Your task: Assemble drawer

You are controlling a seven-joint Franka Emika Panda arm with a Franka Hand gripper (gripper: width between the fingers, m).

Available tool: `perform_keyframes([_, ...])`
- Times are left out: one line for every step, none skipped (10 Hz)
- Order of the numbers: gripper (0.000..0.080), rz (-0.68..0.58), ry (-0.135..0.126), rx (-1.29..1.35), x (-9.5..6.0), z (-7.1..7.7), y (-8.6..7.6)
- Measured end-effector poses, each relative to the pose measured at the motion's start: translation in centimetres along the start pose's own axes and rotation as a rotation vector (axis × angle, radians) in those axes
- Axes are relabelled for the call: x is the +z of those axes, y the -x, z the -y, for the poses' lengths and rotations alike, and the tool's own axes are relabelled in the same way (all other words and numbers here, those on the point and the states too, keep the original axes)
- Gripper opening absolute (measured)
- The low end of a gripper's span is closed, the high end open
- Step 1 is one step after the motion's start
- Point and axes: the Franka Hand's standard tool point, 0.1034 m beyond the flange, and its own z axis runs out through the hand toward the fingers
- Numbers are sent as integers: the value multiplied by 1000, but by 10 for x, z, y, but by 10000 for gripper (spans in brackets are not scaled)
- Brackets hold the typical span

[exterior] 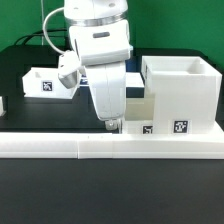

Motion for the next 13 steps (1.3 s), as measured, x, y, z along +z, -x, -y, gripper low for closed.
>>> perform_keyframes([649, -1, -1, 2, 1, 0, -1])
perform_keyframes([649, -2, -3, -1, 2, 1, -3])
perform_keyframes([649, -2, -4, -5, 3, 2, -2])
perform_keyframes([649, 0, -5, -29, 3, 6, 8])
perform_keyframes([649, -2, -8, -35, 3, 13, 20])
perform_keyframes([649, -3, -13, -27, 2, 19, 27])
perform_keyframes([649, -4, -21, -21, 4, 25, 30])
perform_keyframes([649, -6, -30, -15, 7, 30, 28])
perform_keyframes([649, -8, -36, -7, 11, 33, 24])
perform_keyframes([649, -10, -39, -8, 12, 33, 18])
perform_keyframes([649, -12, -42, 3, 14, 33, 11])
perform_keyframes([649, -12, -44, 17, 15, 31, 1])
perform_keyframes([649, -10, -46, 50, 16, 29, -10])
